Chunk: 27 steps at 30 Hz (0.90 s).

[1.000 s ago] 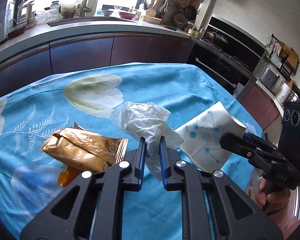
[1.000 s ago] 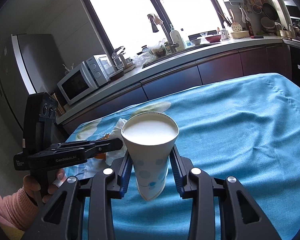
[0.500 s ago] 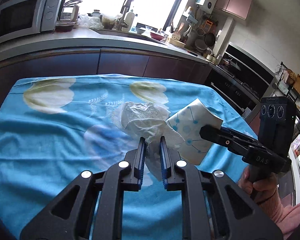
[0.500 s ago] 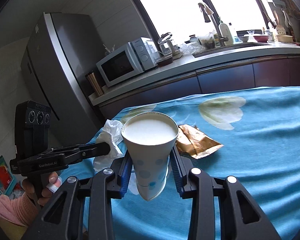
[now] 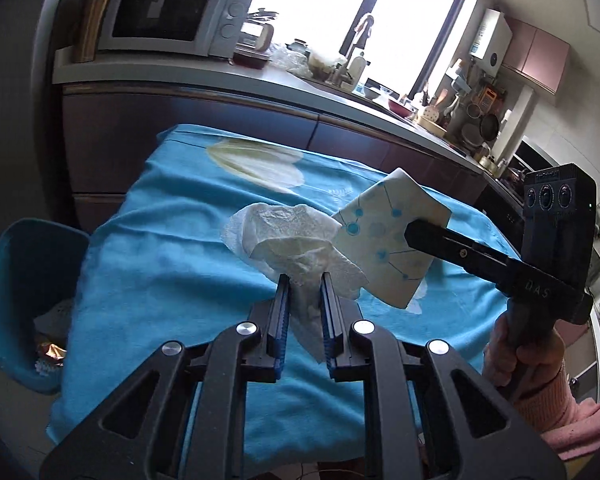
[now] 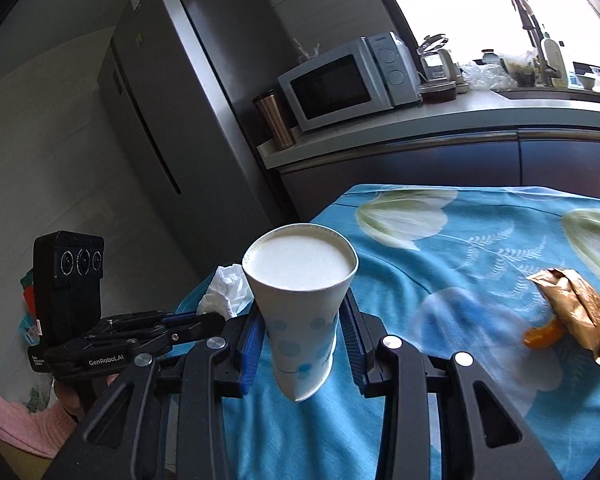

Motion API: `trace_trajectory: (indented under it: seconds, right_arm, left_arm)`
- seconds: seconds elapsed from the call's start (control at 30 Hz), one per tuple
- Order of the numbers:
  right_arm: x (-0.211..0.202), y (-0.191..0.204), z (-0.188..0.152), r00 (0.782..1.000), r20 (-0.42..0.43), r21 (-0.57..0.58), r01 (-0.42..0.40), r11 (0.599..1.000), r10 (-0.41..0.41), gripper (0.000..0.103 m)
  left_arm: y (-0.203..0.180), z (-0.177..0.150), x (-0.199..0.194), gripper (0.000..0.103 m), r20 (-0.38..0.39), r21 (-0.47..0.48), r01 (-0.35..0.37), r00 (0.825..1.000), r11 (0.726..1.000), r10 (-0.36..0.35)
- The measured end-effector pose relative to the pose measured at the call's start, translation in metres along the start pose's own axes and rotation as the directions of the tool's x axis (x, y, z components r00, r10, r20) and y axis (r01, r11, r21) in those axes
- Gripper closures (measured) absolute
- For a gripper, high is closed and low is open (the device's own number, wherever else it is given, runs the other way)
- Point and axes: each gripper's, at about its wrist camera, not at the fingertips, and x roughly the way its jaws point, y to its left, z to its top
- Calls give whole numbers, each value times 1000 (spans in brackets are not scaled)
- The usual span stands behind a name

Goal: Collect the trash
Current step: 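Carry the paper cup and white tissue over to the teal bin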

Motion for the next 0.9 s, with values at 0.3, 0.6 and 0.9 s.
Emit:
trace_trajectory:
  seconds: [0.3,0.6,0.9]
  right_arm:
    - [61,52,18,990,-79,-75,-121,990,115,68]
    - [100,91,30,974,-132,-115,-199,973,184,68]
    - [129,118,37,965,-165,-149,-229,962,204,68]
  left_arm:
    - [82,-5,-60,88,79,-121,-170,980,978,181]
    - [121,-9,-84,88,96,-165,-282,949,945,300]
    - [136,-14,-93,88,92,-174,-322,936,931,341]
